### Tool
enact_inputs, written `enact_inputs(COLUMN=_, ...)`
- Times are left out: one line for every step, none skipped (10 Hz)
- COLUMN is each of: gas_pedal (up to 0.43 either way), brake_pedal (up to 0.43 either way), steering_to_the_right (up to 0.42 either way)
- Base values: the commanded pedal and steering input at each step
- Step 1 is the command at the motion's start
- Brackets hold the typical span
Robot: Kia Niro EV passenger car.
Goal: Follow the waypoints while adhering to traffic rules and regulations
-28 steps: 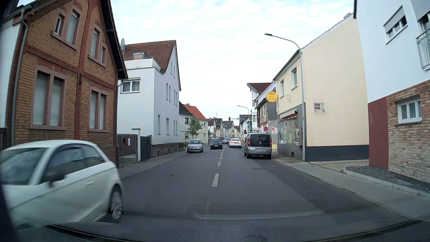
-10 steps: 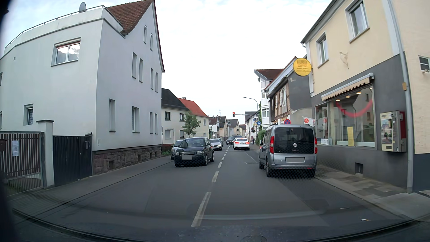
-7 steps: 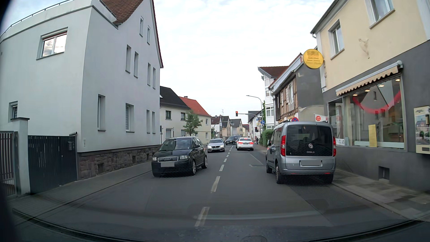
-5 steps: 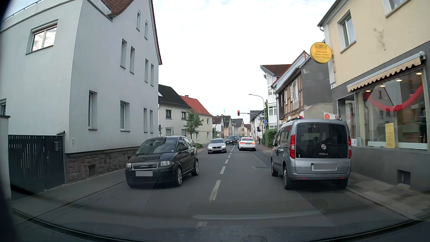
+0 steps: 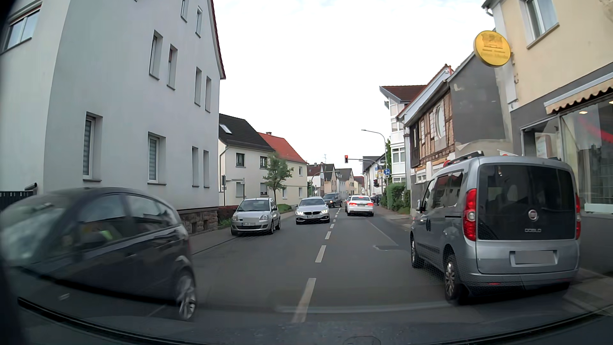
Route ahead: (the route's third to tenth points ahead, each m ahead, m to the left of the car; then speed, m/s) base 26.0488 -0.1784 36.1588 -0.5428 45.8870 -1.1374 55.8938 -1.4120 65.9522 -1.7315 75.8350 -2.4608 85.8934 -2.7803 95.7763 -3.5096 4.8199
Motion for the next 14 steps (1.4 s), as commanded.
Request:
enact_inputs(gas_pedal=0.000, brake_pedal=0.104, steering_to_the_right=-0.019)
enact_inputs(gas_pedal=0.000, brake_pedal=0.091, steering_to_the_right=-0.019)
enact_inputs(gas_pedal=0.000, brake_pedal=0.098, steering_to_the_right=-0.018)
enact_inputs(gas_pedal=0.000, brake_pedal=0.134, steering_to_the_right=-0.014)
enact_inputs(gas_pedal=0.000, brake_pedal=0.171, steering_to_the_right=-0.006)
enact_inputs(gas_pedal=0.000, brake_pedal=0.207, steering_to_the_right=0.005)
enact_inputs(gas_pedal=0.000, brake_pedal=0.226, steering_to_the_right=0.010)
enact_inputs(gas_pedal=0.000, brake_pedal=0.232, steering_to_the_right=0.013)
enact_inputs(gas_pedal=0.000, brake_pedal=0.232, steering_to_the_right=0.014)
enact_inputs(gas_pedal=0.000, brake_pedal=0.238, steering_to_the_right=0.018)
enact_inputs(gas_pedal=0.000, brake_pedal=0.238, steering_to_the_right=0.031)
enact_inputs(gas_pedal=0.000, brake_pedal=0.238, steering_to_the_right=0.047)
enact_inputs(gas_pedal=0.000, brake_pedal=0.244, steering_to_the_right=0.071)
enact_inputs(gas_pedal=0.000, brake_pedal=0.238, steering_to_the_right=0.082)
